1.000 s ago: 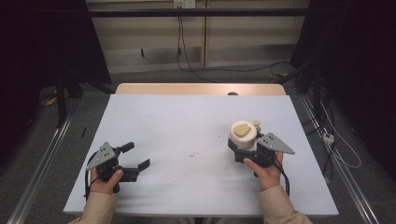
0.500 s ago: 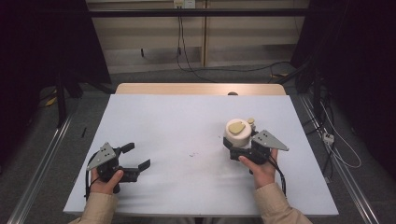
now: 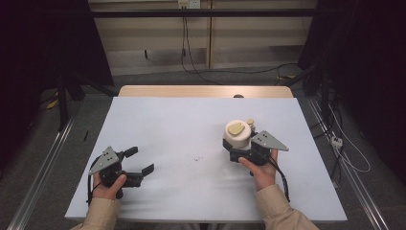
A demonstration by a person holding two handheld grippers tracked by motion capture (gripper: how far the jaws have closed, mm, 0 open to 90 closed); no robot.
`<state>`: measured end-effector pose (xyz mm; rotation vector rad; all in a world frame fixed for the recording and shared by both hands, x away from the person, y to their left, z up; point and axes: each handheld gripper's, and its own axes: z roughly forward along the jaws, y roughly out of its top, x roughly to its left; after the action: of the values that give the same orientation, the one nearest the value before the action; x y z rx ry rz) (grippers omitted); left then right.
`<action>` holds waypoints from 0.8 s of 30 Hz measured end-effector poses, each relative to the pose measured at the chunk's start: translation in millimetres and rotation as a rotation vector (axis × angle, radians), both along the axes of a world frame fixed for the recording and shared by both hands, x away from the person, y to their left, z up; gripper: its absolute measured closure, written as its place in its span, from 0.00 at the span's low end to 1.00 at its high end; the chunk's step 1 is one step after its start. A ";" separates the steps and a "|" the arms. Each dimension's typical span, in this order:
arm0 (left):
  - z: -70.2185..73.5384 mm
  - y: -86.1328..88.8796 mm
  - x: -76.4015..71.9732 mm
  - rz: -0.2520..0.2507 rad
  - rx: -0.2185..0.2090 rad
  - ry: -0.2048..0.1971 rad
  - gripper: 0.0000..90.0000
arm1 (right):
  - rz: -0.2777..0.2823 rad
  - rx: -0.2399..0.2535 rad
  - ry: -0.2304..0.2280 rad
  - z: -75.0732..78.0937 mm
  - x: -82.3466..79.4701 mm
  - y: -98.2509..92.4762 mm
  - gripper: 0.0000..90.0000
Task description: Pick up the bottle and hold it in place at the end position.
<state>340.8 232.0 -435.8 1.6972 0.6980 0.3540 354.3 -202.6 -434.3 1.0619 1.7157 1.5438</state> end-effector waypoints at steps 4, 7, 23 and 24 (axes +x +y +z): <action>-0.2 0.1 0.1 0.000 0.003 -0.001 0.05 | 0.000 -0.006 -0.001 0.1 2.1 2.6 0.08; 0.0 0.2 0.0 0.000 0.001 -0.002 0.05 | 0.002 -0.006 -0.001 0.3 3.8 4.9 0.08; -0.2 0.4 0.0 0.003 0.003 0.000 0.05 | 0.022 -0.008 0.006 -1.8 13.4 15.1 0.08; -0.2 0.4 0.0 0.003 0.003 0.000 0.05 | 0.024 -0.010 0.005 -1.9 14.0 15.6 0.08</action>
<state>340.7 232.4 -436.1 1.6993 0.7009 0.3575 368.3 -187.0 -436.3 1.0451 1.7437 1.5469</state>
